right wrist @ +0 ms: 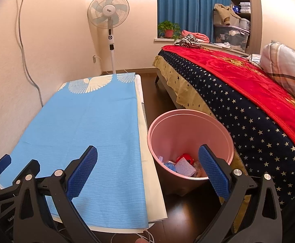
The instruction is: Collect trash
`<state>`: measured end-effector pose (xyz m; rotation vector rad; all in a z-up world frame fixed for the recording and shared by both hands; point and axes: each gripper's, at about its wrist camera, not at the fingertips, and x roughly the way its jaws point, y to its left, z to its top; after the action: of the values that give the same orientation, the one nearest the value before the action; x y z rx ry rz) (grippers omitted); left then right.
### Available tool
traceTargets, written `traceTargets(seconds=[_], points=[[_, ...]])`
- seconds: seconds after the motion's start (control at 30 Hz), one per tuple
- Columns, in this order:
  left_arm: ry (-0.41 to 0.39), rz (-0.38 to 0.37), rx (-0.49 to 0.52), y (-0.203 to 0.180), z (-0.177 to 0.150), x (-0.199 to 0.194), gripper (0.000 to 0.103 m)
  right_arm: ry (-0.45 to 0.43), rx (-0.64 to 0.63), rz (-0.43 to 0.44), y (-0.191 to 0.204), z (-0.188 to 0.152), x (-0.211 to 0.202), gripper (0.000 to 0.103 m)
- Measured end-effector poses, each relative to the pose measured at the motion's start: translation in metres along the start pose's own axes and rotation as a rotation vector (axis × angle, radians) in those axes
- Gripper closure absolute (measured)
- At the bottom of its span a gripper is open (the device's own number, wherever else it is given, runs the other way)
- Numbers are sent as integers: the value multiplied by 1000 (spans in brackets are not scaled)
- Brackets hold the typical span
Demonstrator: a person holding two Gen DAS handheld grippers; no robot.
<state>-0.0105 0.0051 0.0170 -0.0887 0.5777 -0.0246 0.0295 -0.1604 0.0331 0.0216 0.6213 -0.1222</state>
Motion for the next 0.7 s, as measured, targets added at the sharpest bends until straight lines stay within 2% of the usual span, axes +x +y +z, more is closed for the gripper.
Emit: traceTargets(seconds=[0.7], points=[[-2,10,-7,5,2,2,8,2,-7,-1,-2,-2,0,5]])
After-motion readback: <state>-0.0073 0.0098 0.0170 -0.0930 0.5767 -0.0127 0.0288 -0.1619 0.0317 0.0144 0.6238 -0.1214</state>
